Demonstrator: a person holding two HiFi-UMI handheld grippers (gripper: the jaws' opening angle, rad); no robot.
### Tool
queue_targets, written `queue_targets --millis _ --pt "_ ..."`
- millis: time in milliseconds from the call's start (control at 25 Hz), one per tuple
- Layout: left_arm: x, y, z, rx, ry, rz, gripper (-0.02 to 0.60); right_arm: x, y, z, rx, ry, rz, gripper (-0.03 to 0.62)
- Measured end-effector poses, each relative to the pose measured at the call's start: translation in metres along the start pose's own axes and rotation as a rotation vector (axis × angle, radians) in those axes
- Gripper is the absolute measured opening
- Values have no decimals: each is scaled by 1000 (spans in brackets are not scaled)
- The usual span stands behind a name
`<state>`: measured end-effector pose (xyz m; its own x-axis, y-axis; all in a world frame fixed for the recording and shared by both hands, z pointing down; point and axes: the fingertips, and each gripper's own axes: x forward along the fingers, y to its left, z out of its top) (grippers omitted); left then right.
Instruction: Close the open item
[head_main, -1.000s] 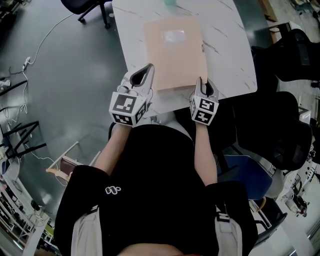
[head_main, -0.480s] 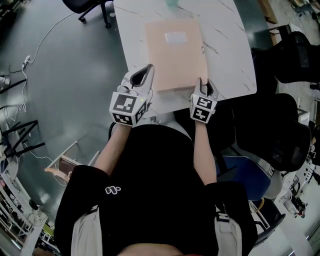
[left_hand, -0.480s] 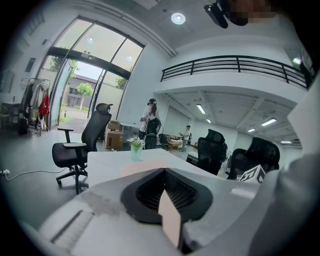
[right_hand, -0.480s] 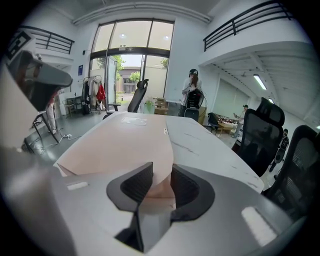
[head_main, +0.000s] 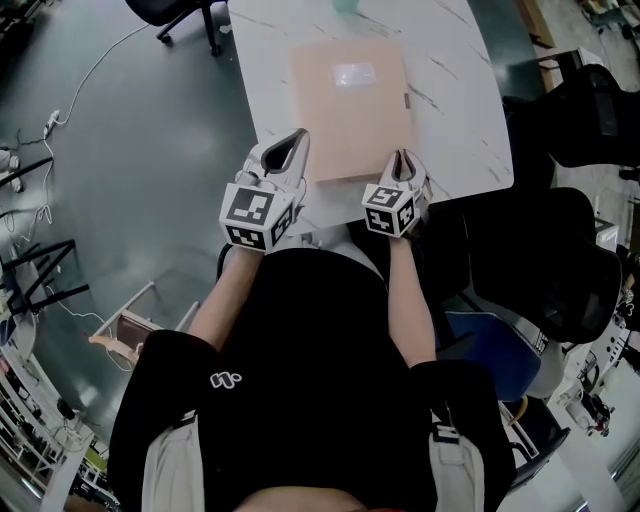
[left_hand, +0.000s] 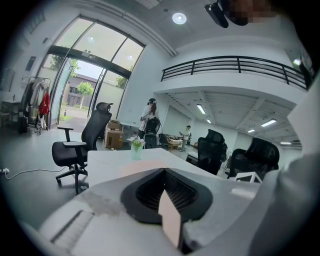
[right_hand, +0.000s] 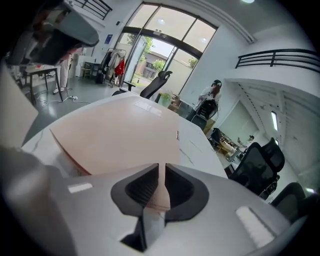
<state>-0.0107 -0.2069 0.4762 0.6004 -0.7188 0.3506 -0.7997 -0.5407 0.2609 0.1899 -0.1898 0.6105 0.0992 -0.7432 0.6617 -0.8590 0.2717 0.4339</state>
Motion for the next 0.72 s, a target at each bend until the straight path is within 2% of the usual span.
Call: queue_targets --millis 400,720 --pt "-12 15 -3 -14 4 41 1 52 -7 52 -55 -33 79 -8" --pt "-21 34 -6 -36 0 88 0 81 -12 70 -55 -8 132 -12"
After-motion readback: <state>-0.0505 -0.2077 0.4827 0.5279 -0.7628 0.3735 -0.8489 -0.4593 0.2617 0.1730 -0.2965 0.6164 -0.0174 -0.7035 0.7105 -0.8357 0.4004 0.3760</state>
